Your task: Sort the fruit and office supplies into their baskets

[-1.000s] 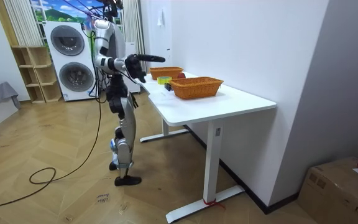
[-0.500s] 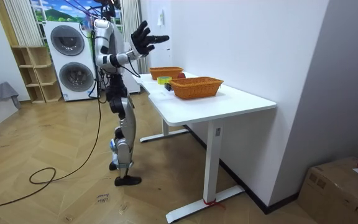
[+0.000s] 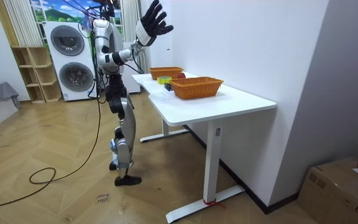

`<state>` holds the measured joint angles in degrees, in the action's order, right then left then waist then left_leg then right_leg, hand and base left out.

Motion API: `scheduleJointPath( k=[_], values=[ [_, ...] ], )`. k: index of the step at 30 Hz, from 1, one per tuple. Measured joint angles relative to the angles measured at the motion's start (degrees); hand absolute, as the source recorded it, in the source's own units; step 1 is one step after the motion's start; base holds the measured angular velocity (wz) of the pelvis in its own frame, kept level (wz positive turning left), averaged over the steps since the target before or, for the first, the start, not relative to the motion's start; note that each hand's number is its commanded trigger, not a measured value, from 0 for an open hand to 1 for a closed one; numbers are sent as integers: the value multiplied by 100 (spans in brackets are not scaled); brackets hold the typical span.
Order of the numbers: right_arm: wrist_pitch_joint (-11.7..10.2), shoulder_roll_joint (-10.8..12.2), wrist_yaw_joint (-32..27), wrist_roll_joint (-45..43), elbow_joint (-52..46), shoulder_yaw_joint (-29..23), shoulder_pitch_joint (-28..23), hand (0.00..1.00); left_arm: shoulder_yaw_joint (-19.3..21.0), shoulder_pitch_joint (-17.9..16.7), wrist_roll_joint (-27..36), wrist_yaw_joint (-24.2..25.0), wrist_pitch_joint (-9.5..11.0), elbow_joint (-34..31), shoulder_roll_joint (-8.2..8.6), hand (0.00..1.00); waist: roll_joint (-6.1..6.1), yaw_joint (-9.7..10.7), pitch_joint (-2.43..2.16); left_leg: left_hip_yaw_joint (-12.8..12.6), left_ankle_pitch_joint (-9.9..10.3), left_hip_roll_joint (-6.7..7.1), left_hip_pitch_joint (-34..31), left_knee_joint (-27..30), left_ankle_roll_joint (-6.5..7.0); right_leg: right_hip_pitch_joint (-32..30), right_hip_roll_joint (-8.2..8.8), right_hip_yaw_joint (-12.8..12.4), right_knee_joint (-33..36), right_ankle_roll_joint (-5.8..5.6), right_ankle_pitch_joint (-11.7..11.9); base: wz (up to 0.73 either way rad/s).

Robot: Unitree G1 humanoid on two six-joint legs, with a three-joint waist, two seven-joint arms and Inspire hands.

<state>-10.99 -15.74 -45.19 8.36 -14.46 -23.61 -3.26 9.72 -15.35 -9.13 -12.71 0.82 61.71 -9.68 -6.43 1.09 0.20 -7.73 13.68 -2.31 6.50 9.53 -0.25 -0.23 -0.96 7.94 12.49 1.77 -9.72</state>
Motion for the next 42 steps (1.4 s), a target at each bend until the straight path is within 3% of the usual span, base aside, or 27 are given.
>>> scheduleJointPath(
  k=[7,13,24,28,38,42],
  values=[
    [16,-84,424,-1188,-338,446,195,0,-8,45,-282,-4,0,38,5,0,15,-94,-15,22,0,-1,-24,-6,0,38,-7,0,-27,1,1,0],
    [68,-88,809,-1597,-467,839,364,0,-204,141,-283,-9,-49,284,14,0,26,-154,-22,138,0,0,-34,-3,0,96,-9,21,-81,-2,15,7],
    [71,-108,1605,-1618,-518,1322,385,0,-204,255,-290,17,-41,372,-25,0,-27,-277,-28,171,0,-3,-9,7,0,136,0,98,-74,6,20,3],
    [66,-246,1977,-1619,-656,1568,388,0,-323,246,-337,98,-42,370,-47,0,-22,-302,-24,162,0,0,-20,10,0,157,3,98,-82,5,20,0],
    [68,-276,2551,-1891,-650,1667,386,0,-342,246,-630,99,-47,358,-47,0,27,-300,-7,180,0,-1,-88,18,0,131,13,162,-98,5,19,2],
    [149,-309,2911,-1996,-648,1940,385,0,-437,272,-678,100,-68,358,-48,0,25,-310,-9,184,0,-4,-86,17,0,131,10,156,-96,4,20,0]
  ],
)
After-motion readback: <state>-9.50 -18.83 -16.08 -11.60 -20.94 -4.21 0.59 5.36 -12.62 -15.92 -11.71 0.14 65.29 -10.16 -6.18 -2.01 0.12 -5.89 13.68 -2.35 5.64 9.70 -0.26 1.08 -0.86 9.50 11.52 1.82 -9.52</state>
